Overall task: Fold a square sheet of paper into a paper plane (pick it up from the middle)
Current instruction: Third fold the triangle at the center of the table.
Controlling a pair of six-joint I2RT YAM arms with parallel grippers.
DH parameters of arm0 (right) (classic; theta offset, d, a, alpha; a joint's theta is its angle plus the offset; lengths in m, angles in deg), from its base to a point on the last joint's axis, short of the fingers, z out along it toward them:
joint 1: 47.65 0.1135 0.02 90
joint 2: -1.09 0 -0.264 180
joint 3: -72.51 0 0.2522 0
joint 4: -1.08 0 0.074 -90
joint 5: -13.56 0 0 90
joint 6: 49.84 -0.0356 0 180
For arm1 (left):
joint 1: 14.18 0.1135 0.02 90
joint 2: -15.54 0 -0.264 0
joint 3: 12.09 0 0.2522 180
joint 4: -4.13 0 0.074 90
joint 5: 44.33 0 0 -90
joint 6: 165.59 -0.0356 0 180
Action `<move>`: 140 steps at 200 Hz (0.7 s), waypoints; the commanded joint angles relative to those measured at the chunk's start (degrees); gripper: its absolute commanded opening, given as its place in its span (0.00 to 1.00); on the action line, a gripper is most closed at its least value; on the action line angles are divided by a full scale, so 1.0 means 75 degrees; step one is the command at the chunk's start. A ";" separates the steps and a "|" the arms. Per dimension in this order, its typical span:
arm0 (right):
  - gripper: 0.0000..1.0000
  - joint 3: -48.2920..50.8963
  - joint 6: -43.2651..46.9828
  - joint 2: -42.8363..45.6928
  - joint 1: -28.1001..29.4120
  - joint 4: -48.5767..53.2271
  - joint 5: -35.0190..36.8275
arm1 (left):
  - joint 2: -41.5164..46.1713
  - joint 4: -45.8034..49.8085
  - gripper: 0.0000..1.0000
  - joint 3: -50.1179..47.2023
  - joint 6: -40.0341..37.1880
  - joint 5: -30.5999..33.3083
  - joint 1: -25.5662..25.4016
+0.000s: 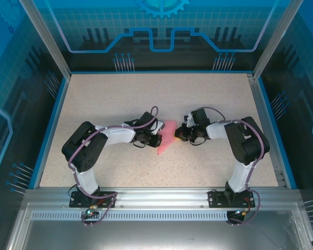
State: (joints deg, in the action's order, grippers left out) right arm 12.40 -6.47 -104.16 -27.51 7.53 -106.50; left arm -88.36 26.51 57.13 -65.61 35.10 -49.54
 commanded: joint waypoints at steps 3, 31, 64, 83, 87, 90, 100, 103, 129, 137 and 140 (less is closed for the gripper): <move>0.00 -0.0037 0.0110 -0.0373 -0.0064 0.0254 0.0155 | -0.0303 0.0409 0.00 -0.0024 -0.0185 0.0315 0.0051; 0.00 -0.0103 0.0135 -0.0270 -0.0061 0.0307 0.0059 | -0.0303 0.0431 0.00 -0.0044 -0.0163 0.0296 0.0056; 0.02 -0.0296 0.0360 0.0627 0.0067 0.0864 0.0052 | -0.0293 0.0468 0.00 0.0022 -0.0113 0.0284 0.0051; 0.02 -0.0496 0.0468 0.0817 0.0394 0.1151 0.0018 | -0.0280 0.0495 0.00 0.0095 -0.0067 0.0284 0.0051; 0.02 -0.0498 0.0464 0.0815 0.0471 0.1189 0.0041 | -0.0280 0.0512 0.00 0.0127 -0.0056 0.0284 0.0052; 0.02 -0.0491 0.0448 0.0815 0.0514 0.1208 0.0037 | -0.0280 0.0520 0.00 0.0143 -0.0053 0.0284 0.0053; 0.02 -0.0498 0.0344 0.0738 0.0640 0.1151 0.0035 | -0.0251 0.0532 0.00 0.0185 -0.0013 0.0290 0.0060; 0.02 -0.0497 0.0307 0.0717 0.0676 0.1107 0.0036 | -0.0245 0.0537 0.00 0.0197 -0.0017 0.0291 0.0055; 0.01 -0.0828 0.0181 0.0242 0.0917 0.1013 0.0093 | -0.0213 0.0614 0.00 0.0320 0.0012 0.0288 0.0051; 0.01 -0.0808 0.0124 0.0100 0.0946 0.0886 0.0041 | -0.0201 0.0656 0.00 0.0366 0.0019 0.0282 0.0058; 0.01 -0.0799 0.0106 0.0043 0.0944 0.0841 0.0032 | -0.0191 0.0671 0.00 0.0390 0.0026 0.0274 0.0054</move>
State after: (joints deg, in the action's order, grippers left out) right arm 7.70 -4.81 -100.45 -21.41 13.76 -106.24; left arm -88.66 28.19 58.44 -65.39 35.39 -49.54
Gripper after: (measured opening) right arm 0.041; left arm 0.047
